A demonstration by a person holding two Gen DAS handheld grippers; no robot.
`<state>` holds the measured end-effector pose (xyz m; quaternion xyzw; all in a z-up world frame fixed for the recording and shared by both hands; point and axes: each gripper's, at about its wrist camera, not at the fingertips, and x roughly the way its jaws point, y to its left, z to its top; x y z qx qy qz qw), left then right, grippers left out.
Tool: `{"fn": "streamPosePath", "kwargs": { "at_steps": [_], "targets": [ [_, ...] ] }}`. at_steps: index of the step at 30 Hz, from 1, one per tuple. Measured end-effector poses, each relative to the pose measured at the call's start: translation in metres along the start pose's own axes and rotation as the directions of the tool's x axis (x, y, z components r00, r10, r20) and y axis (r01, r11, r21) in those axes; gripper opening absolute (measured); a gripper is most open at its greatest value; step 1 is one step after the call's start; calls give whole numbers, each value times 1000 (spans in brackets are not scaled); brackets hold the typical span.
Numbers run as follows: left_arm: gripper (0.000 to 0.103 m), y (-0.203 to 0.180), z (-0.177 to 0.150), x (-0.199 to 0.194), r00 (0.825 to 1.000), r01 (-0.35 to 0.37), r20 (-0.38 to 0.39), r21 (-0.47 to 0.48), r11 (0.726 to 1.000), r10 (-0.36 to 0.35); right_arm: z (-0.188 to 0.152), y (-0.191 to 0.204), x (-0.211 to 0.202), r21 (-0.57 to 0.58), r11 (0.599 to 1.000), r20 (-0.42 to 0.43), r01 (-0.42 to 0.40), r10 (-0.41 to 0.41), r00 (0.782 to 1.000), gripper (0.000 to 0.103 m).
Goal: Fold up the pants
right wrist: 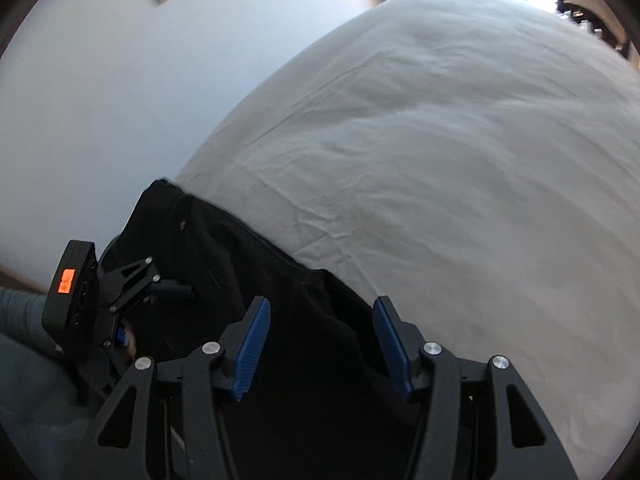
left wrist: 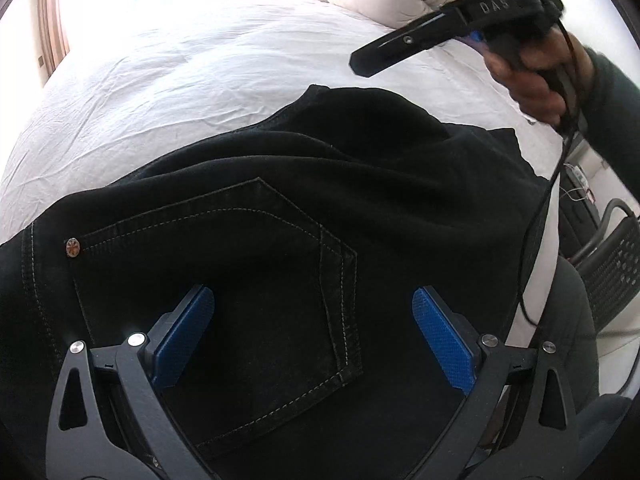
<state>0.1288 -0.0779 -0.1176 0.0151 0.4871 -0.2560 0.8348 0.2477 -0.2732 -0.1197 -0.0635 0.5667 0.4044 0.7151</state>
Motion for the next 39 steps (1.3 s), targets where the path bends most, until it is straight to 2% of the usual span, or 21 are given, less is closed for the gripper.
{"fn": "streamPosePath", "kwargs": {
  "at_steps": [6,10,13,15,16,18,22,25,29,31,33,34,35,36,38,39],
  "targets": [
    [101,1,-7,4,1000,-4,2,21,1000,4,1,-5,27,-37,998,-150,-53,47,988,54],
    [101,-2,-7,6,1000,-5,6,25,1000,4,7,-4,43,-27,997,-189,-79,72,979,53],
    [101,-3,-8,6,1000,-4,7,26,1000,4,14,-6,55,-16,994,-207,-104,98,974,45],
    [101,-2,-9,5,1000,-4,5,27,1000,4,17,-8,61,10,990,-202,-143,143,969,30],
    [101,-1,-9,5,1000,-5,3,30,1000,5,18,-11,63,21,989,-190,-147,148,971,27],
    [101,-1,-10,4,1000,-9,-2,35,999,9,18,-18,64,46,990,-155,-132,138,978,9],
    [101,-5,-9,6,1000,-22,-7,43,999,23,16,-38,61,119,990,-68,-82,90,994,6],
    [101,-13,-9,10,999,-43,-15,70,997,44,17,-52,67,185,978,-25,-92,98,995,6],
    [101,-19,-13,14,998,-63,-9,100,993,64,13,-57,75,209,973,12,-95,94,995,2],
    [101,-22,-15,15,997,-76,-10,111,991,77,9,-63,66,228,970,44,-90,82,996,2],
    [101,-25,-15,16,996,-84,-13,114,990,87,5,-69,55,268,961,90,-67,45,995,5],
    [101,-26,-16,16,996,-88,-11,115,990,90,3,-74,47,296,955,116,-23,-12,993,2],
    [101,-27,-17,16,996,-90,-10,115,989,91,0,-82,39,338,941,139,24,-75,987,2],
    [101,-29,-17,17,996,-91,-9,115,989,93,-7,-99,26,428,903,177,28,-114,978,2],
    [101,-30,-15,17,995,-95,-8,115,989,97,-19,-111,1,518,854,223,55,-198,954,3],
    [101,-31,-15,17,995,-96,-8,116,989,97,-20,-105,-6,503,863,240,49,-194,951,3]
  ]
}}
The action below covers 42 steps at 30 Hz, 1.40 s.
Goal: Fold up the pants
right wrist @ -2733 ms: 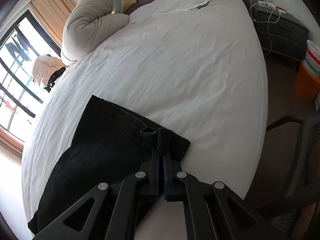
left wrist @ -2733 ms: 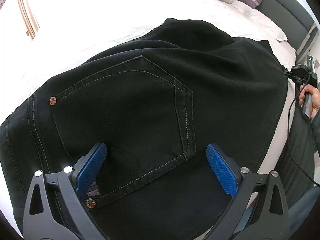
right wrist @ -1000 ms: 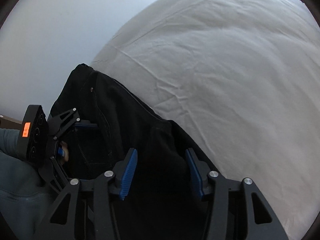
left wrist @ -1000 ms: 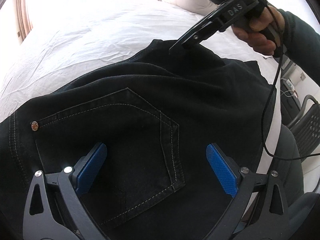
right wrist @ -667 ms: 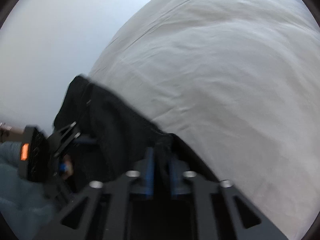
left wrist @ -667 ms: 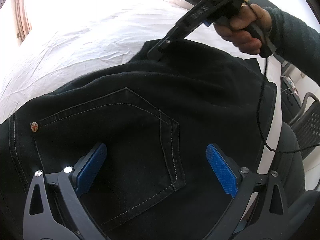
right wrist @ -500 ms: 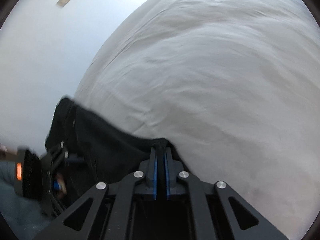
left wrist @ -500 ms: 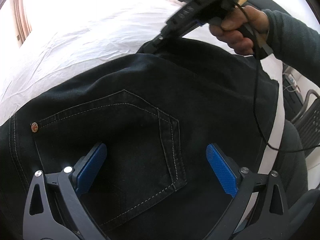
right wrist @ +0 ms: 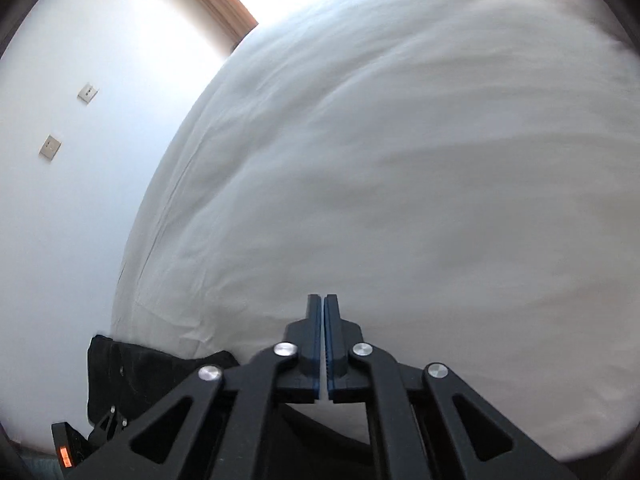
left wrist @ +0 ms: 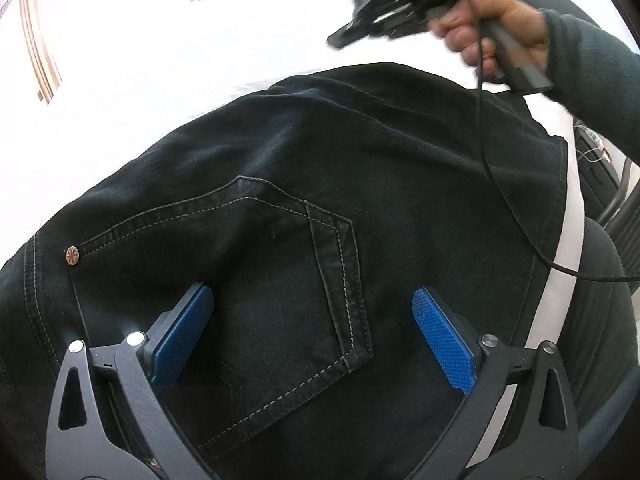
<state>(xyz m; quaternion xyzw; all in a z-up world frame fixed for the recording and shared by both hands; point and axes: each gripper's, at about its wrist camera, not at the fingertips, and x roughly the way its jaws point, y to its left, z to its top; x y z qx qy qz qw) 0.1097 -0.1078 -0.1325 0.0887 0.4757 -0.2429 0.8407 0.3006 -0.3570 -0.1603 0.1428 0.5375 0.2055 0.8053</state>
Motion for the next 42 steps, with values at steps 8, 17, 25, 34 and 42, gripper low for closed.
{"fn": "streamPosePath", "kwargs": {
  "at_steps": [8,17,25,34,42],
  "targets": [
    [101,2,-3,-3,1000,0,-1,-1,1000,0,-95,93,-5,-203,882,-142,-426,404,904,4],
    [102,2,-1,-1,1000,-9,-11,1,1000,9,-93,-62,-6,154,972,109,-176,160,981,0],
    [102,5,17,-15,999,29,-16,-84,996,-31,-122,-57,-78,143,981,247,-131,93,965,42],
    [102,19,23,2,998,-30,-60,-34,999,28,-193,-198,-104,538,839,341,-76,-134,930,0],
    [102,12,24,-5,997,-56,-54,-60,997,53,-180,-208,-167,566,824,394,20,-291,872,48]
  ]
}}
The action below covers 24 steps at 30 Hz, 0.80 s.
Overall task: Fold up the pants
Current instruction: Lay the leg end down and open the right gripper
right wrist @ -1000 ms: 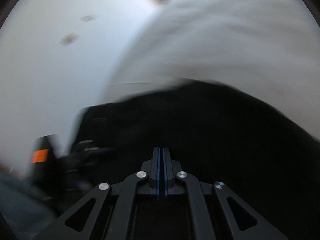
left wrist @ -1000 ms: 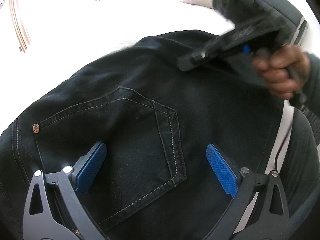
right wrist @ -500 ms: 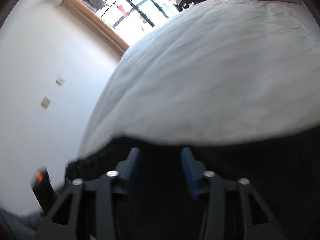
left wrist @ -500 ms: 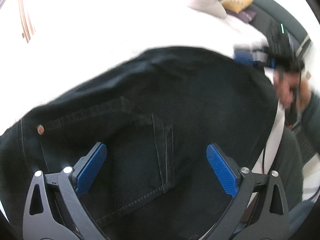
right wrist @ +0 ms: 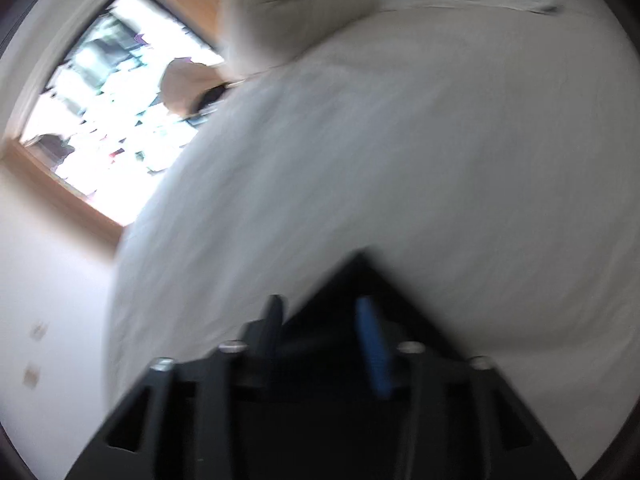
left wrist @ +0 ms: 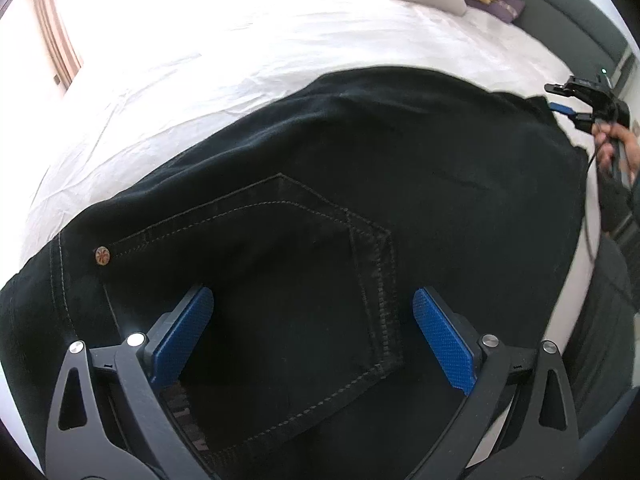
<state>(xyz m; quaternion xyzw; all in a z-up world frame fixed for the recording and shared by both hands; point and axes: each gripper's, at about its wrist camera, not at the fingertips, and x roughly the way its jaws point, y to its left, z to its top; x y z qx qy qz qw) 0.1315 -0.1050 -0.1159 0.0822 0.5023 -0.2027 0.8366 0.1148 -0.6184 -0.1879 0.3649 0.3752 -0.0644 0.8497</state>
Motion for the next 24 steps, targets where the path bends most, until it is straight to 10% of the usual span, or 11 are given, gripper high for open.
{"fn": "streamPosePath", "kwargs": {
  "at_steps": [5,13,19,24],
  "targets": [
    [102,-2,0,6,999,-26,-23,18,999,27,-13,19,29,-96,995,-86,-22,14,996,48],
    [102,7,-13,0,998,-51,-23,42,998,52,21,23,66,-55,974,24,219,-218,976,42],
    [102,-15,18,-23,998,13,58,35,999,-15,-25,50,-15,-160,983,3,-87,88,996,68],
    [102,-22,51,28,1000,14,16,81,997,-15,-75,54,7,-179,981,-167,-81,51,985,67]
  ]
}}
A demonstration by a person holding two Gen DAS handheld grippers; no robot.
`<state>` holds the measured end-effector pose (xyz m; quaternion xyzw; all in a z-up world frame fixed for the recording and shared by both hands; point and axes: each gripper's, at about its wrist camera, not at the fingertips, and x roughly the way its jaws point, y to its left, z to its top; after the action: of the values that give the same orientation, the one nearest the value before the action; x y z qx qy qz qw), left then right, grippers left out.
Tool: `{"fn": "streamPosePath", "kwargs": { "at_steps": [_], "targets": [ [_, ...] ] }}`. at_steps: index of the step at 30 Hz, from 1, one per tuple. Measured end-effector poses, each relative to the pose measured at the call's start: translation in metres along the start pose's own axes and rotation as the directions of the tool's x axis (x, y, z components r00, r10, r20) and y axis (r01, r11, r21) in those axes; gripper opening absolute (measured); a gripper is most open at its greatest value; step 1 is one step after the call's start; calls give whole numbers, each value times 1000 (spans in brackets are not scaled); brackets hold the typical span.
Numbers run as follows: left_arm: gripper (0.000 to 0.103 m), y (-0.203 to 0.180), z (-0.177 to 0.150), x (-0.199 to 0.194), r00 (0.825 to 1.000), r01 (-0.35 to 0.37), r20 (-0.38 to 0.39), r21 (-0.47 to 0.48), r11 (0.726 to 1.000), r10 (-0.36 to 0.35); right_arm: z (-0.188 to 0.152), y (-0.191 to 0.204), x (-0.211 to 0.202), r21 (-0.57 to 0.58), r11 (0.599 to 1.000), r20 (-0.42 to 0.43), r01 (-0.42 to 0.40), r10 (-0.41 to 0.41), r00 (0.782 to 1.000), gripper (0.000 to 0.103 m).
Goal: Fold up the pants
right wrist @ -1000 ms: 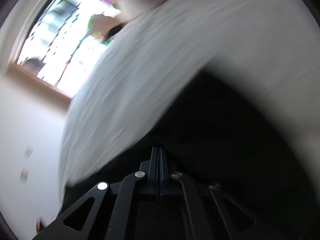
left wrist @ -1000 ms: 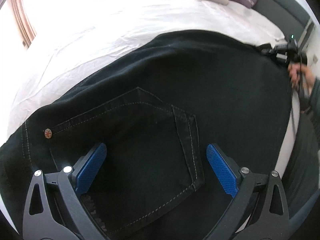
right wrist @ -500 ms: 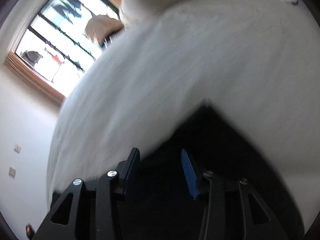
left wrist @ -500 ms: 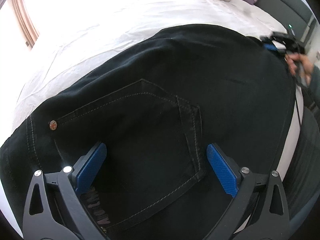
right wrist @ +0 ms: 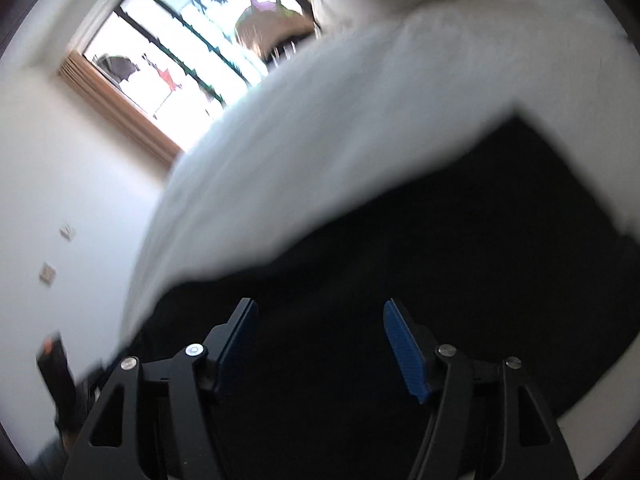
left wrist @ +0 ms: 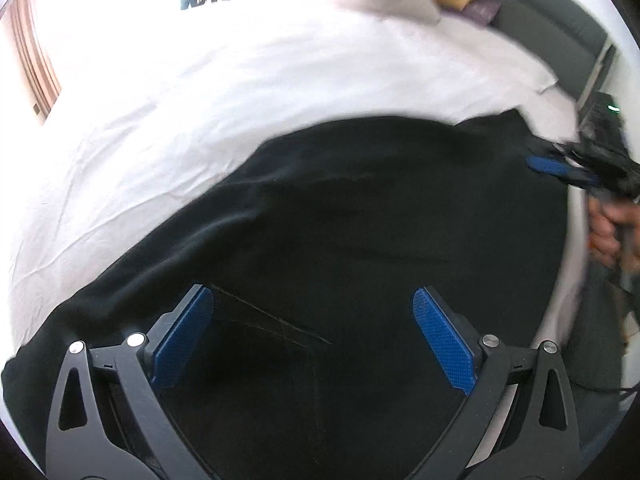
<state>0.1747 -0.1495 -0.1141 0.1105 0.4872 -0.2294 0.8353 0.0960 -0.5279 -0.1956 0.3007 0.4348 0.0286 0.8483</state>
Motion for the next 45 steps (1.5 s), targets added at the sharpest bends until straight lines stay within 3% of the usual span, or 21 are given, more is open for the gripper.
{"fn": "streamPosePath", "kwargs": {
  "at_steps": [1,3,6,10,13,14,17,19,22,25,27,30,31,33,34,36,38,40,41,42,45],
  "targets": [
    [102,10,-5,16,998,-41,-53,-3,999,41,-5,-2,6,-9,999,-8,33,-33,999,65],
    [102,21,-15,12,1000,-3,-12,-15,1000,3,-10,-1,4,-25,998,23,55,-55,998,61],
    [102,28,-32,-2,998,-52,-36,-16,999,52,-2,-10,1,7,986,53,167,-167,985,61],
    [102,52,-59,-38,996,-91,1,-70,993,91,7,-27,-10,121,954,75,276,-286,955,61],
    [102,84,-47,-68,986,-113,100,-170,979,131,-4,-6,-22,76,977,74,197,-202,976,63],
    [102,97,-38,-71,985,-82,132,-201,976,110,-17,-1,-26,52,983,68,174,-177,982,64],
    [102,110,-23,-50,988,-36,143,-171,985,61,-22,11,-10,33,995,18,99,-100,995,64],
    [101,120,-33,-17,996,-61,63,-146,987,71,-10,16,0,33,990,12,134,-134,991,64],
    [101,142,-41,-27,985,76,170,-197,977,-42,7,4,1,75,986,26,151,-154,988,64],
    [101,157,-42,-32,977,143,189,-228,963,-100,7,-13,-22,113,971,40,209,-215,976,64],
    [101,146,-26,-33,984,103,168,-227,968,-66,11,-19,-33,130,979,56,157,-165,985,64],
    [102,118,-27,-49,974,12,228,-133,991,19,3,-14,-40,79,994,72,80,-86,994,67],
    [102,116,-30,-43,982,-27,183,-130,991,51,2,-17,-34,82,992,69,93,-99,993,68],
    [101,122,-44,-23,993,8,118,-160,987,11,-2,-47,-29,160,980,23,119,-125,992,67],
    [102,123,-42,-27,990,17,140,-165,986,6,-3,-62,-21,206,975,19,78,-84,996,64],
    [102,120,-34,-29,995,-2,101,-160,987,19,1,-79,-26,240,968,42,77,-89,995,43],
    [102,108,-26,-42,992,-37,114,-139,990,53,5,-81,-39,226,966,58,122,-139,989,45],
    [102,96,-27,-67,986,10,169,-130,991,13,7,-78,-55,212,959,79,186,-207,975,60],
    [102,90,-30,-76,981,49,193,-141,989,-21,7,-77,-63,212,963,105,167,-193,976,68],
    [102,84,-29,-79,977,88,205,-142,986,-58,7,-75,-65,211,969,118,127,-154,981,68],
    [102,62,-22,-53,981,161,130,-156,974,-142,4,-67,-52,182,983,87,26,-43,995,69]
  ]
}}
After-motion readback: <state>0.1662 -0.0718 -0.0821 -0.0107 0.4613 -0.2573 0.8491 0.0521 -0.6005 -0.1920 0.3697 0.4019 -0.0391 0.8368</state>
